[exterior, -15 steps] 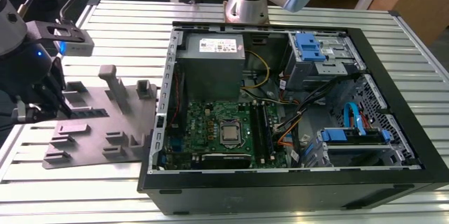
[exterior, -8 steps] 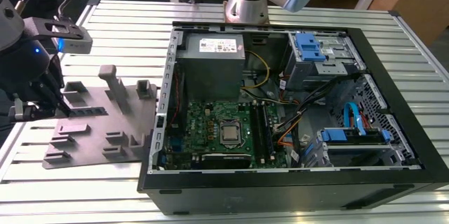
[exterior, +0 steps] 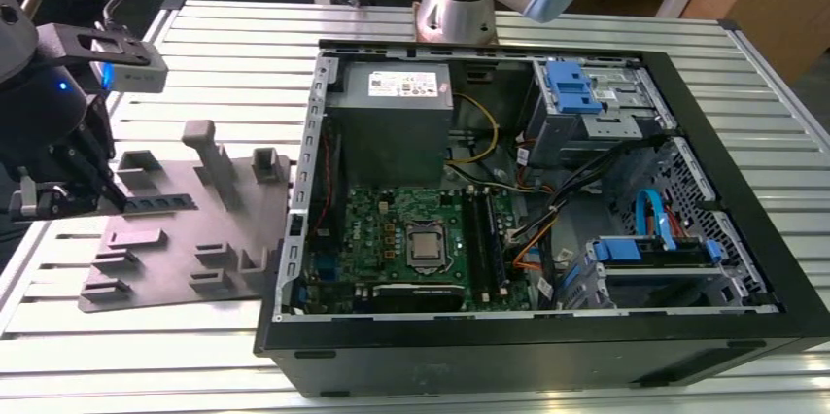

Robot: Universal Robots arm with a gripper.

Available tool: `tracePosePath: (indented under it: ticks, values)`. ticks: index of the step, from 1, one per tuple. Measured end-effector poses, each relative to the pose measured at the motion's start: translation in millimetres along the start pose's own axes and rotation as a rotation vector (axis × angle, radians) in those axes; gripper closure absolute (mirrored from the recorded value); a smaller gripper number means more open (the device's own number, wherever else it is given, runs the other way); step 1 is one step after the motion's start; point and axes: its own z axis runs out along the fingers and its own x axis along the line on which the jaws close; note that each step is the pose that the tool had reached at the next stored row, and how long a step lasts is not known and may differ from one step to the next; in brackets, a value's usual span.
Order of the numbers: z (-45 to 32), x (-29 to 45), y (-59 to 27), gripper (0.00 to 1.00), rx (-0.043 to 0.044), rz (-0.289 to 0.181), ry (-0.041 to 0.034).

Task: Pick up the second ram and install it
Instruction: 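Pick up the second ram and move it above second insertion slot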

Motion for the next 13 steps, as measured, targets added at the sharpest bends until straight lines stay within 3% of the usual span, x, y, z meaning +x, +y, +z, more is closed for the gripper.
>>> tracePosePath:
  ticks: [13]
  values:
    - [-10.0,-0.4,0.4,0.89,0.0000,0.000,0.0000]
